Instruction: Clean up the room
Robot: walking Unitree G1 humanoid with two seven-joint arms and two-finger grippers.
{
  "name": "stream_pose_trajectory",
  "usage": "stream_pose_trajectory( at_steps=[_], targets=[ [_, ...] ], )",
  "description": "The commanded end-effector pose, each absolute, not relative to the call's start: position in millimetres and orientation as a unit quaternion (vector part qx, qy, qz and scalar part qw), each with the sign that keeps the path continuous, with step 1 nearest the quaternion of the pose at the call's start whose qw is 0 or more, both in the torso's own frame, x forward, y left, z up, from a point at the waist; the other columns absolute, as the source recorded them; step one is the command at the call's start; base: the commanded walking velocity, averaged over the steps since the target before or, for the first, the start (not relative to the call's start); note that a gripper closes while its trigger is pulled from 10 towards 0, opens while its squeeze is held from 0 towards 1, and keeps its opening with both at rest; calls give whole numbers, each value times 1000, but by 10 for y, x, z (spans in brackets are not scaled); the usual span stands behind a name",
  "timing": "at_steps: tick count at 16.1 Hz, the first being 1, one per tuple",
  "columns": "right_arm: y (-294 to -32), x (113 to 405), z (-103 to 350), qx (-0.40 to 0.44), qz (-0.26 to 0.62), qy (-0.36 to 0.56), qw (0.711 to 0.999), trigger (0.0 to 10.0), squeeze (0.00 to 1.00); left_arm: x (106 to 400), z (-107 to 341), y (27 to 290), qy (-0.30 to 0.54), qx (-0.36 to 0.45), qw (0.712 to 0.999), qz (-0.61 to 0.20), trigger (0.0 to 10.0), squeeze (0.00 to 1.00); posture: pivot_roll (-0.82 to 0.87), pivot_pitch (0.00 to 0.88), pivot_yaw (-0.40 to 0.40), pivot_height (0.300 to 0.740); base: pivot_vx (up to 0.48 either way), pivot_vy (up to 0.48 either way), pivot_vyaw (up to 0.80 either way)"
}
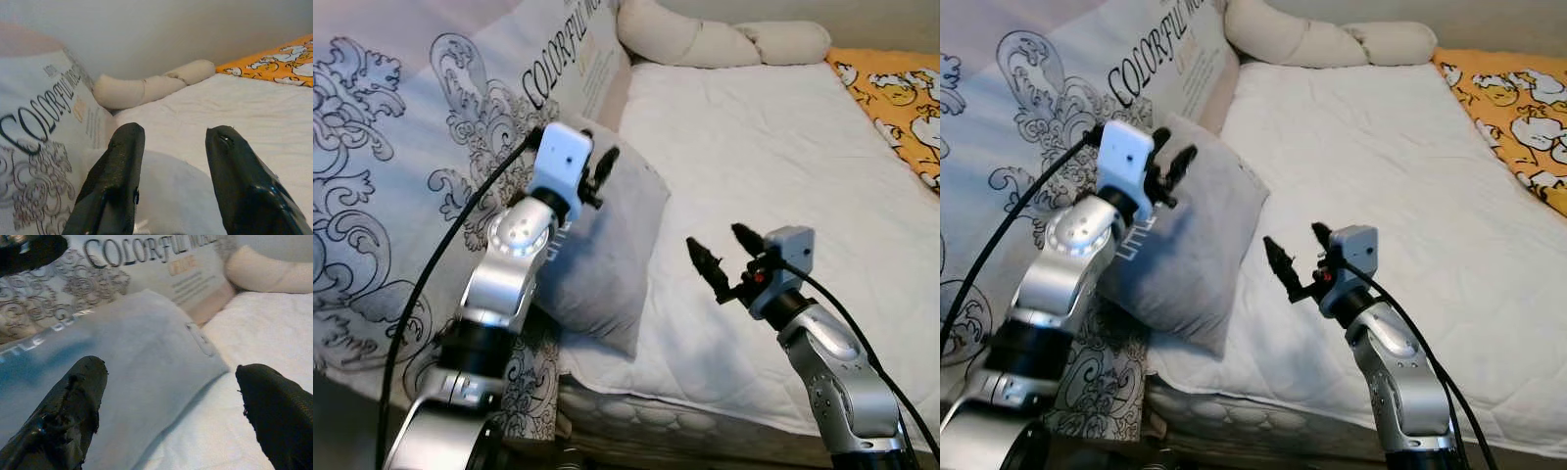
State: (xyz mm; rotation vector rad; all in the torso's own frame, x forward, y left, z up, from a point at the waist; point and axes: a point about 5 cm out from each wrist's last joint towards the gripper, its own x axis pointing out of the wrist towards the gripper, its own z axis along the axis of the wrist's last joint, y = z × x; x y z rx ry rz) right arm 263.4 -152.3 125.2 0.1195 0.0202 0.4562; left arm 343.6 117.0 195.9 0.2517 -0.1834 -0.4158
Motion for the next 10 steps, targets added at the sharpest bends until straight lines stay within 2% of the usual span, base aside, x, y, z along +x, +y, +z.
stream_pose_trajectory(
  at_steps=[1,2,3,4,6,10],
  targets=[
    [-1575,2614,1246,56,131,-17,990,10000,0,3342,1905,1259,-80,109,975,-177,10000,302,-7,0,56,740,0,0,0],
    [-1594,2605,1208,67,101,-1,993,10000,0,3285,1882,1284,-79,91,979,-165,10000,188,-9,0,60,740,0,0,0],
    [-1587,2598,1193,72,102,7,992,10000,0,3262,1870,1302,-81,89,980,-157,10000,180,-9,0,60,740,0,0,0],
    [-1619,2576,1182,48,64,13,997,10000,0,3151,1786,1375,-68,79,984,-142,10000,196,-26,0,71,740,0,0,0],
    [-1715,2527,1156,11,-23,30,999,10000,0,2941,1584,1527,-24,70,991,-110,10000,208,-40,0,65,740,0,-413,0],
    [-1774,2557,1210,-25,-41,26,998,10000,0,2884,1415,1644,6,57,996,-68,10000,208,-59,0,51,740,0,-454,0]
  ],
)
